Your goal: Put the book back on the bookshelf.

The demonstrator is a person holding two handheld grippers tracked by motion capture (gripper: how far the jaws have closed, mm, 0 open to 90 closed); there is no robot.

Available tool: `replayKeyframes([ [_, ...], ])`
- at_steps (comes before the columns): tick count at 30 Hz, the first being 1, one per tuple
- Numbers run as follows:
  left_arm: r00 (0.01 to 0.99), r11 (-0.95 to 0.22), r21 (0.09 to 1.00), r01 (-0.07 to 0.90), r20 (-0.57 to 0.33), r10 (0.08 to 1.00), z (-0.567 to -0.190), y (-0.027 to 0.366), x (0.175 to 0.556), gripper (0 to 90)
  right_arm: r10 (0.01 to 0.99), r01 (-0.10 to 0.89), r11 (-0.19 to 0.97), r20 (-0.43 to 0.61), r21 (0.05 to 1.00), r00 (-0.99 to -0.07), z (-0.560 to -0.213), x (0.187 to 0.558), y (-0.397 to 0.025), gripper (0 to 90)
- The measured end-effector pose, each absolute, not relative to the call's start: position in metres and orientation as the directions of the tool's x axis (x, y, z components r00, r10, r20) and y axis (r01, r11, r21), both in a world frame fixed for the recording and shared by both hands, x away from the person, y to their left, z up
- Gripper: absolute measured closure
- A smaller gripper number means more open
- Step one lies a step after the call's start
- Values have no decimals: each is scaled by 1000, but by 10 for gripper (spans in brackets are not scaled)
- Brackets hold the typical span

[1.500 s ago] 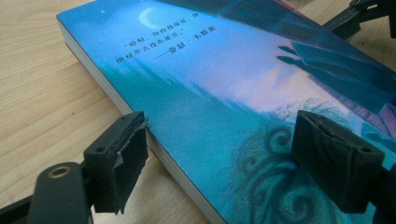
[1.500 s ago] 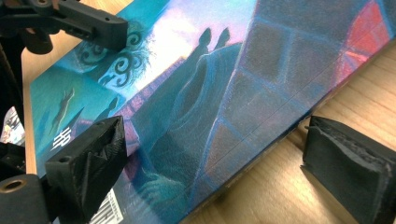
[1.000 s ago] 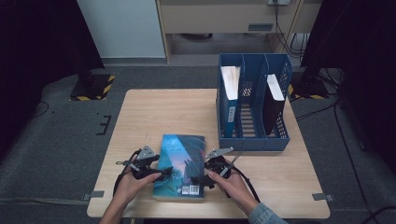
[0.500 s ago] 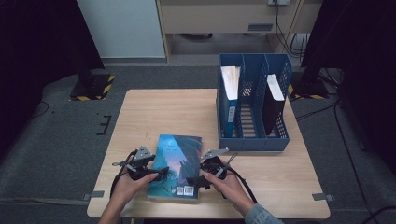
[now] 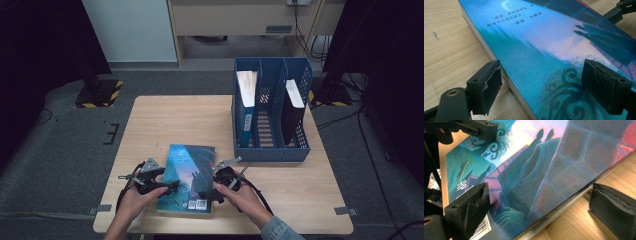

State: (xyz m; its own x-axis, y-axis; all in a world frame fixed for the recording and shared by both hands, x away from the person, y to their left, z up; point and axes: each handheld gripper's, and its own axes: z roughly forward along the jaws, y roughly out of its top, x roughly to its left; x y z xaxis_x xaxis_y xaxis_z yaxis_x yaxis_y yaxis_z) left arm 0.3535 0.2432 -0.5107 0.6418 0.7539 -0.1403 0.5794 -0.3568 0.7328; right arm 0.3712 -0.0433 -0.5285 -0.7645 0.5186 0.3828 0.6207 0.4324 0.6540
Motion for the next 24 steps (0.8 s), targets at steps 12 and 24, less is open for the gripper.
replayKeyframes([
  [12, 649, -371, 732, 571, -126, 750, -509, 244, 353, 173, 504, 638, 406, 421, 655, -754, -530, 375, -52, 109],
  [24, 659, -360, 735, 575, -155, 736, -511, 240, 360, 193, 494, 632, 413, 421, 656, -761, -530, 376, -49, 51],
])
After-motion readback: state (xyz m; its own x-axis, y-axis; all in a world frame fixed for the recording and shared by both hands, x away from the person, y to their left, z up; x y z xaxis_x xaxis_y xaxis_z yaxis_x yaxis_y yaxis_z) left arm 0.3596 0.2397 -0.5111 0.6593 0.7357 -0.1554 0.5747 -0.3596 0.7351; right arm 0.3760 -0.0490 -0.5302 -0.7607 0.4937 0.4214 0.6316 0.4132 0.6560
